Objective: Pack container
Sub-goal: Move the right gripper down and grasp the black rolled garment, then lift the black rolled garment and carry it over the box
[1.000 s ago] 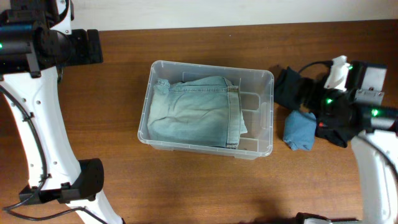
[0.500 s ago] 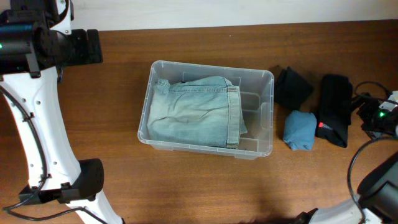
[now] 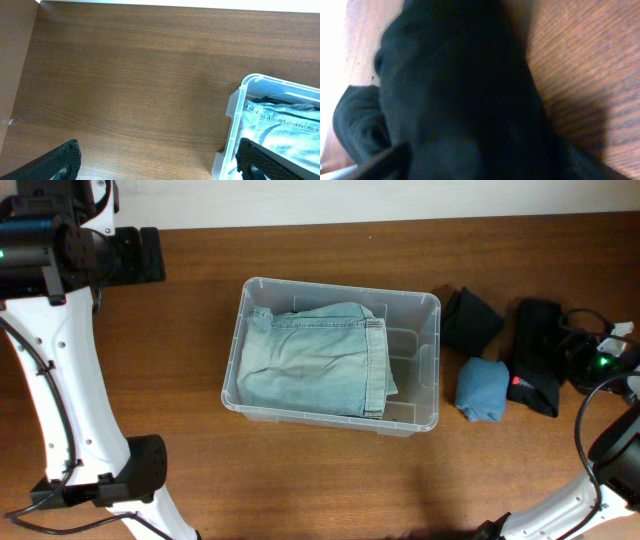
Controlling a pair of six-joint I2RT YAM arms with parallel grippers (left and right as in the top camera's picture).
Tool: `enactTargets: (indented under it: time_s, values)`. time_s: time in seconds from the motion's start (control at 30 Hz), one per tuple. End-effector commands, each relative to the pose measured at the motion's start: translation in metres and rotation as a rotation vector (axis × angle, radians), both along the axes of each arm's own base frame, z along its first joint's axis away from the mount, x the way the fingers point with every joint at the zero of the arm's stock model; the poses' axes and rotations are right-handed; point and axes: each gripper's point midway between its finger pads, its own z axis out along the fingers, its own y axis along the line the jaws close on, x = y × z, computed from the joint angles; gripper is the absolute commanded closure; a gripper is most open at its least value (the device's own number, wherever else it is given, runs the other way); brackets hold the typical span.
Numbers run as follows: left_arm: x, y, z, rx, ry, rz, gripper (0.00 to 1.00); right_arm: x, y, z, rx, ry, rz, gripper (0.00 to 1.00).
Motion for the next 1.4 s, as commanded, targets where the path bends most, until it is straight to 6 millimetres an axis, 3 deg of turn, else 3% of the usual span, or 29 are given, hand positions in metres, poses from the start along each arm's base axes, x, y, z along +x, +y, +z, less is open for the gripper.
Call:
enactTargets:
  time_s: [0.0,0.2,0.4,0.5,0.57,0.67,0.8,0.83,0.87,0.9,1.03,1.1,1.13,1.17,1.2,1.27,1.37]
  values:
    - [-0.003,0.001,0.006,-0.008,-0.019,0.009,0.0,-0.008,0.021,-0.029,0.075,0.074,0.03,0.21]
    - [-0.003,0.001,0.006,-0.008,-0.019,0.009,0.0,-0.02,0.027,-0.035,0.08,0.14,0.034,0.59]
    - [-0.003,0.001,0.006,-0.008,-0.019,0.009,0.0,-0.02,0.031,-0.03,0.101,0.136,0.039,0.76]
    - [-0.003,0.001,0.006,-0.008,-0.019,0.009,0.0,-0.014,0.034,-0.012,0.115,0.077,0.051,0.83]
    - [-0.003,0.001,0.006,-0.008,-0.019,0.009,0.0,-0.006,0.035,0.009,0.118,0.015,0.065,0.87]
    - [-0.003,0.001,0.006,-0.008,-0.019,0.009,0.0,0.009,0.034,0.076,0.071,-0.137,0.081,0.95]
    - [-0.003,0.001,0.006,-0.008,-0.019,0.009,0.0,0.013,0.044,0.171,-0.017,-0.326,0.112,0.96]
    - [-0.003,0.001,0.006,-0.008,-0.019,0.009,0.0,0.012,0.047,0.182,-0.028,-0.348,0.118,0.96]
    - [-0.003,0.001,0.006,-0.008,-0.019,0.009,0.0,0.011,0.062,0.215,-0.062,-0.42,0.158,0.96]
    - [-0.003,0.001,0.006,-0.008,-0.019,0.009,0.0,0.009,0.071,0.232,-0.08,-0.452,0.177,0.96]
    - [-0.003,0.001,0.006,-0.008,-0.019,0.009,0.0,0.001,0.127,0.286,-0.126,-0.555,0.274,0.96]
    - [-0.003,0.001,0.006,-0.008,-0.019,0.009,0.0,-0.003,0.175,0.31,-0.13,-0.613,0.381,0.96]
    - [-0.003,0.001,0.006,-0.008,-0.019,0.009,0.0,-0.005,0.192,0.315,-0.119,-0.624,0.415,0.96]
    - [-0.003,0.001,0.006,-0.008,-0.019,0.009,0.0,-0.008,0.234,0.322,-0.083,-0.643,0.507,0.96]
    - [-0.003,0.001,0.006,-0.008,-0.019,0.009,0.0,-0.01,0.253,0.324,-0.064,-0.646,0.552,0.96]
    - [-0.003,0.001,0.006,-0.008,-0.019,0.009,0.0,-0.018,0.318,0.321,0.005,-0.644,0.712,0.96]
    - [-0.003,0.001,0.006,-0.008,-0.019,0.009,0.0,-0.03,0.386,0.313,0.079,-0.625,0.878,0.96]
